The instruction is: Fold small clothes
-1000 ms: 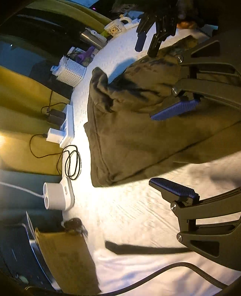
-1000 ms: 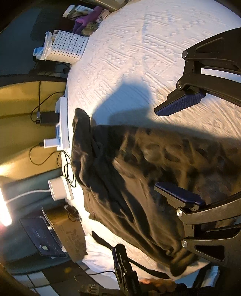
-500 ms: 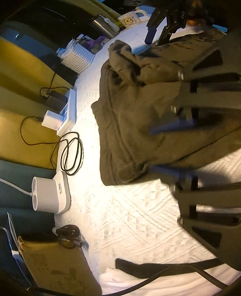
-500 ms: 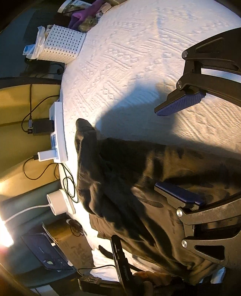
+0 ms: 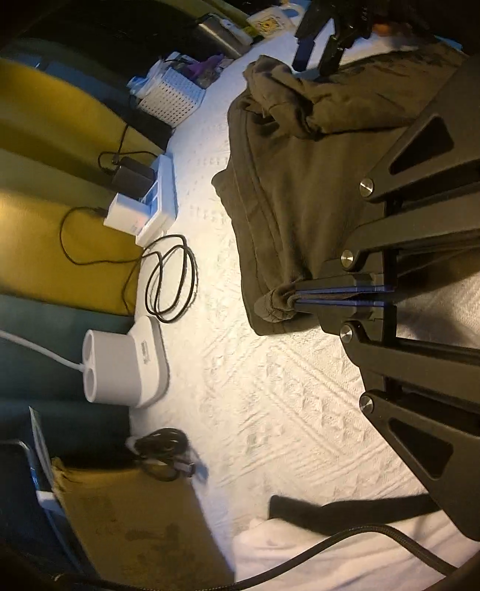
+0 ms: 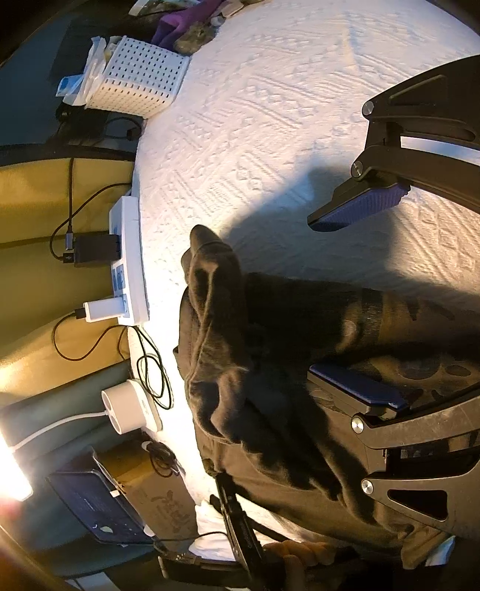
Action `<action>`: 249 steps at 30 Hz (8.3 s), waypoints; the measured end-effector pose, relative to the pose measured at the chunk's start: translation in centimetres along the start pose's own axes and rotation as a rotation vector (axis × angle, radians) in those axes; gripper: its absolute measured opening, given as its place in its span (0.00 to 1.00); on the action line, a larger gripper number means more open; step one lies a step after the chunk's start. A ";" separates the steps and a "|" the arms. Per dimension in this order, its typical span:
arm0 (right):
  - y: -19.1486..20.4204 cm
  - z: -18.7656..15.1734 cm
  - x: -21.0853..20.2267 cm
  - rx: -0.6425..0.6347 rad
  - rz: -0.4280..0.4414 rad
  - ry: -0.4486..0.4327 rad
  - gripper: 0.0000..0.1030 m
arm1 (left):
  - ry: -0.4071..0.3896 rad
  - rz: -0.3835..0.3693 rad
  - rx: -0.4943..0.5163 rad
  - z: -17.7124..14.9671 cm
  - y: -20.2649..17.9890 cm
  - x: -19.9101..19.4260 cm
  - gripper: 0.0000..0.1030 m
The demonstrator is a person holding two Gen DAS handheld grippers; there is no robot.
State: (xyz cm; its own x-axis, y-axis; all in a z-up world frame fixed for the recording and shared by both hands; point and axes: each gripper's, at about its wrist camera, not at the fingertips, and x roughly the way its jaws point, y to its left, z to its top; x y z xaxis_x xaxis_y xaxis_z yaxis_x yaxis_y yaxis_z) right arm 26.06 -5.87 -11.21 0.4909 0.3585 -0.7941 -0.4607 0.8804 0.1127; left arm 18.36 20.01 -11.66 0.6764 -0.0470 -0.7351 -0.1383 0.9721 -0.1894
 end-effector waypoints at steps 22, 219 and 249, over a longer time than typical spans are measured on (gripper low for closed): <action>-4.5 -2.1 -3.6 0.079 0.005 -0.090 0.73 | 0.002 -0.073 0.288 0.8 -13.5 -2.4 0.55; -2.2 -7.8 -5.5 -0.064 -0.166 -0.034 0.87 | 0.039 -0.028 0.022 -6.0 -4.8 -9.7 0.50; -0.4 7.3 7.3 -0.001 0.163 0.017 0.26 | -0.002 -0.044 0.054 0.7 -2.2 -0.3 0.31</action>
State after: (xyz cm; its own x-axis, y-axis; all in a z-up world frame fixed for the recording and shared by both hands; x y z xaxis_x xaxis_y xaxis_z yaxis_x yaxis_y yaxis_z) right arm 35.23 -1.35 -12.74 0.3964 0.4914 -0.7755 -0.5341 0.8105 0.2406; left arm 18.98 18.06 -10.56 0.6825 -0.0893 -0.7255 -0.0694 0.9801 -0.1859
